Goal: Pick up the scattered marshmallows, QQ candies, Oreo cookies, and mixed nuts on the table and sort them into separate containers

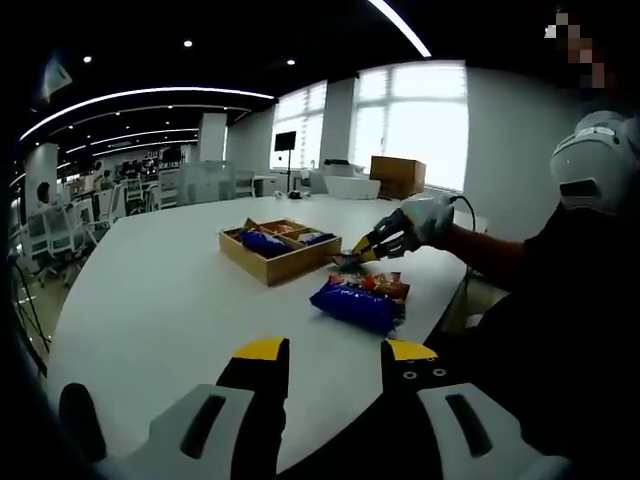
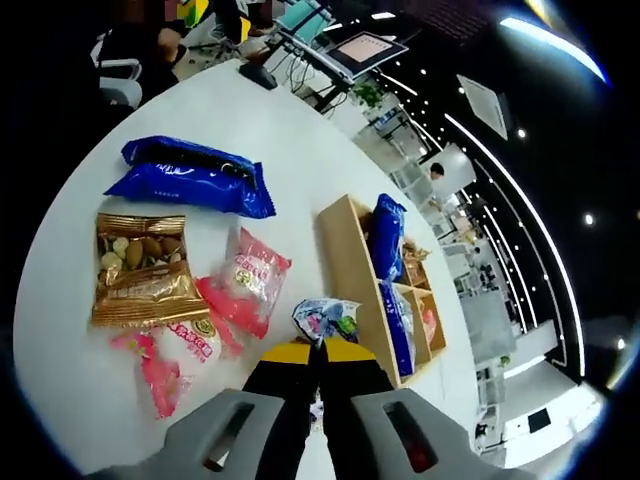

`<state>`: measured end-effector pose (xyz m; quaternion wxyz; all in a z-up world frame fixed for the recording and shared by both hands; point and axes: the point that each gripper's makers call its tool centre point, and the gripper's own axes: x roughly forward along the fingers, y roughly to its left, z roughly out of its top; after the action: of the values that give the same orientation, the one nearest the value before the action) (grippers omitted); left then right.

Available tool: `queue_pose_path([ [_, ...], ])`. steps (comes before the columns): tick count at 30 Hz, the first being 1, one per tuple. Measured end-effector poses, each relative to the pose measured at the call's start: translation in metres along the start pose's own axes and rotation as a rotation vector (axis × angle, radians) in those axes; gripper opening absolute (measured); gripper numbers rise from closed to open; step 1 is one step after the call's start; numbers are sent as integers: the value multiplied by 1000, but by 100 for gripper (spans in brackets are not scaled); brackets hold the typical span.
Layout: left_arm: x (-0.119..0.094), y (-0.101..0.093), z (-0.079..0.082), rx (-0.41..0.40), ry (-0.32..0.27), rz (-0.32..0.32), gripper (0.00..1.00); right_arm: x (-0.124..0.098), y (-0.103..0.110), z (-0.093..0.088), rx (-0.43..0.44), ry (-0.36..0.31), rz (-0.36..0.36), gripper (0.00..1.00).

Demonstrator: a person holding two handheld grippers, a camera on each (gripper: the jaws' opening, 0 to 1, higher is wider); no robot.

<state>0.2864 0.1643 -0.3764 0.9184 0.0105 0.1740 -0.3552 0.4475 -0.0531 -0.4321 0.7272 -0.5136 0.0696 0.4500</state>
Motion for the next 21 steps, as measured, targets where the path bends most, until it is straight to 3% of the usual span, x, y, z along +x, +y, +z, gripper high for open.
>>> queue_pose_path([
  [15, 0, 1, -6, -16, -10, -14, 41, -41, -56, 47, -24, -91, -118, 0],
  [21, 0, -2, -1, -7, -23, -26, 41, -37, -81, 50, -81, -73, -136, 0],
])
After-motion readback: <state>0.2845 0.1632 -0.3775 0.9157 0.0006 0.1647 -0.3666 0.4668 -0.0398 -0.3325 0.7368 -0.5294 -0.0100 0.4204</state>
